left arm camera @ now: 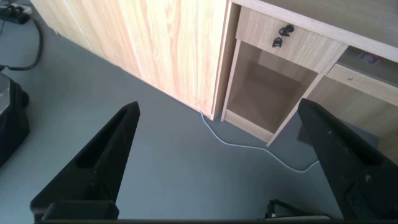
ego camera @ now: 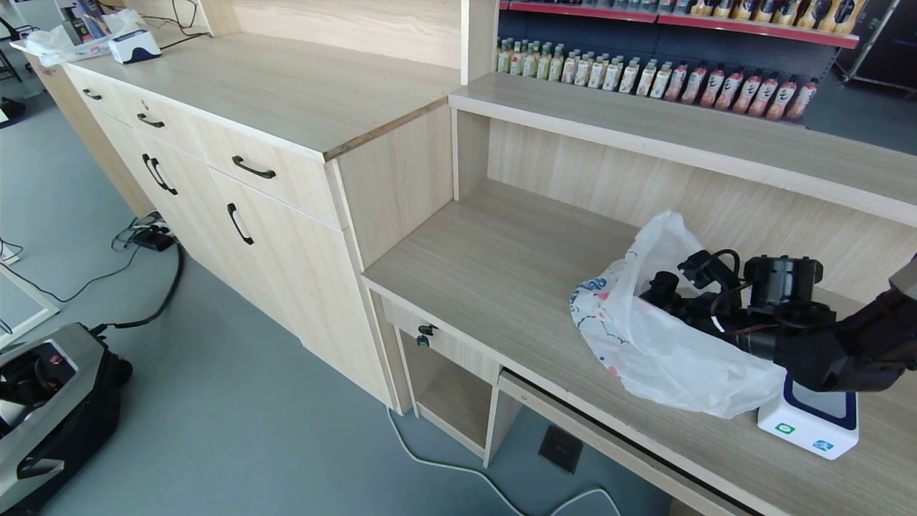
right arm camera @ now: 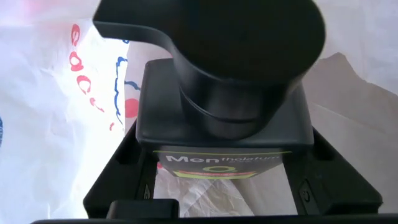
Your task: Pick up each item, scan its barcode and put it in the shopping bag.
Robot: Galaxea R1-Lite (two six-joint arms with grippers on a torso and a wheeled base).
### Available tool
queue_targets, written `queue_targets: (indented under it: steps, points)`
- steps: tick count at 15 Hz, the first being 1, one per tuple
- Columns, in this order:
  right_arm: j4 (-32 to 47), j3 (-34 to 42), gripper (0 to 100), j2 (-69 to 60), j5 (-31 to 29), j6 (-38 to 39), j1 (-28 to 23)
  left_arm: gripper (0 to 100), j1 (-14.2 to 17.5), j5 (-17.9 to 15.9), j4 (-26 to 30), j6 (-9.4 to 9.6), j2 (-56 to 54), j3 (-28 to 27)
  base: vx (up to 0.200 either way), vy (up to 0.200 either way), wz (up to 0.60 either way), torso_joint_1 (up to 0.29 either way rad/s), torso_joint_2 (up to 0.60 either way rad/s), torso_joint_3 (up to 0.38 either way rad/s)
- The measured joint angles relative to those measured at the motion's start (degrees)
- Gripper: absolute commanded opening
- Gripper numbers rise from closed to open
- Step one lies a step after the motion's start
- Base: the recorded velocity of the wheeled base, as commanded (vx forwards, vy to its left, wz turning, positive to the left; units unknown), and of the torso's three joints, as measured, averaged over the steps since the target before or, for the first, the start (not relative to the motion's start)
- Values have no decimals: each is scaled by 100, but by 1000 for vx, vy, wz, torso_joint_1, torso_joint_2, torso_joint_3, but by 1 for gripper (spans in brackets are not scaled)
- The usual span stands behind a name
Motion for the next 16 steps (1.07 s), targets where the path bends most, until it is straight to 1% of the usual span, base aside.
queue_targets:
  steps: [3,4,8,10,14,16]
  points:
    - [7,4,0,13,2,-12,0,100,0,0,0,0,0,0,0,0,0,0,0,0]
    - [33,6,100,13,2,-10,0,100,0,0,0,0,0,0,0,0,0,0,0,0]
    - [22,-33,100,-26,0,-10,1,100,-2,0,0,0,0,0,0,0,0,0,0,0]
    - [-33,-247,100,-185,-1,-5,-2,100,-2,0,0,0,0,0,0,0,0,0,0,0]
    - [-151,-651,100,-847,-22,-23,-18,100,-2,0,0,2,0,0,0,0,0,0,0,0]
    - [-327,-667,100,-1243,-26,-325,-93,100,-2,0,0,0,0,0,0,0,0,0,0,0]
